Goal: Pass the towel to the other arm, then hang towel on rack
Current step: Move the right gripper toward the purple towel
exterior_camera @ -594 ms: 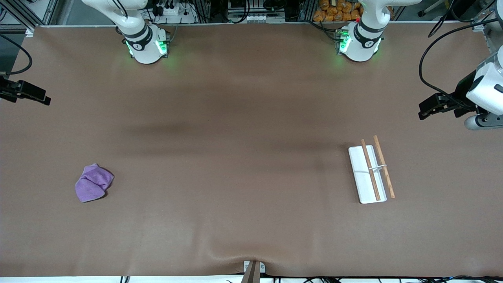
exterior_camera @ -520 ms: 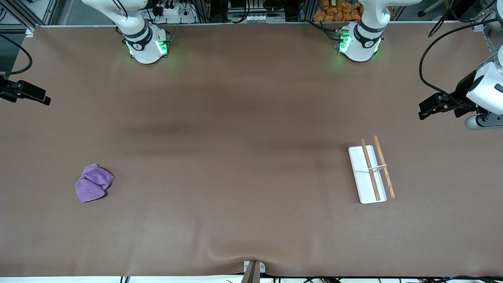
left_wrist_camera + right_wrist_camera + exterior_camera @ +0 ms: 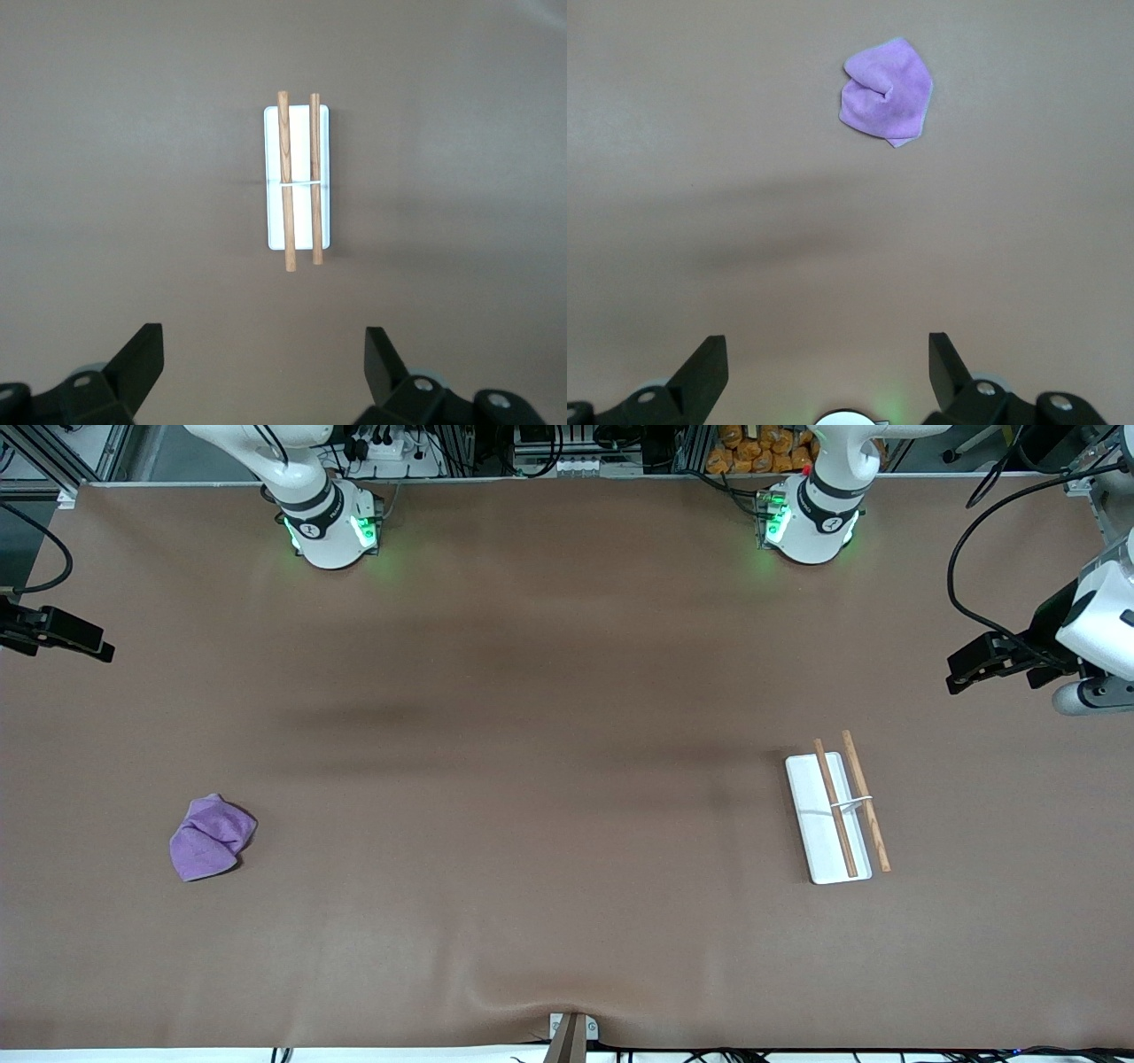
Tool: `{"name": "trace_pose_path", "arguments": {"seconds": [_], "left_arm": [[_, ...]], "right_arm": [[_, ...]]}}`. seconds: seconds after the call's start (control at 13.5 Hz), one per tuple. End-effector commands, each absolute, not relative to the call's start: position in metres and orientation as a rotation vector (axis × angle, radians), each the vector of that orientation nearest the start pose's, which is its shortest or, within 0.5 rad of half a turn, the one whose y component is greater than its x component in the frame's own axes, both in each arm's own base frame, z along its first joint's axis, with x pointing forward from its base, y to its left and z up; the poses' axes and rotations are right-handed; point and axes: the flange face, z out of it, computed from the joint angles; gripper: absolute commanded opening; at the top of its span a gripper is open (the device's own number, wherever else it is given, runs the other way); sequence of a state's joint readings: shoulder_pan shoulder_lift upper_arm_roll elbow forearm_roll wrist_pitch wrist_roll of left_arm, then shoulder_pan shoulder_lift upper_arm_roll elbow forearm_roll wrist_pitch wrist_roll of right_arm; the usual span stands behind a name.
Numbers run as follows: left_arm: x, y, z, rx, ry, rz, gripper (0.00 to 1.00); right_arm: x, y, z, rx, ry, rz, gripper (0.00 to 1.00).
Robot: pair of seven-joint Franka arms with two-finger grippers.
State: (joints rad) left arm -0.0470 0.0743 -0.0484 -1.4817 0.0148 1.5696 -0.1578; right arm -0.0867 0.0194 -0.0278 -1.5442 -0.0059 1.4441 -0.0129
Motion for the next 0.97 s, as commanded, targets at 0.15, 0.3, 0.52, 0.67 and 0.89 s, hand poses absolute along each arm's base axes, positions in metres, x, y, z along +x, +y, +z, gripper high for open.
{"name": "trace_pose_path", "arguments": {"seconds": [0.15, 0.3, 0.52, 0.67, 0.89], "left_arm": [[0.575, -0.045, 0.633, -3.119, -0.109, -0.050, 1.00], [0.575, -0.044, 0.630, -3.118, -0.116, -0.040, 1.00], [0.575, -0.043, 0.630, -3.123, -0.104, -0.039, 1.00], [0.575, -0.044, 0.631, -3.121, -0.121, -0.042, 1.00], [0.575, -0.046, 0.632, -3.122, -0.123, -0.045, 1.00]], "right_arm": [[0.542, -0.065, 0.616, -3.125, 0.175, 0.192, 1.00], [0.544, -0.065, 0.610, -3.123, 0.178, 0.209, 1.00], [0.552, -0.069, 0.597, -3.121, 0.182, 0.238, 1.00], [0.561, -0.078, 0.582, -3.122, 0.197, 0.270, 1.00], [0.578, -0.084, 0.559, -3.128, 0.197, 0.284, 1.00]]}}
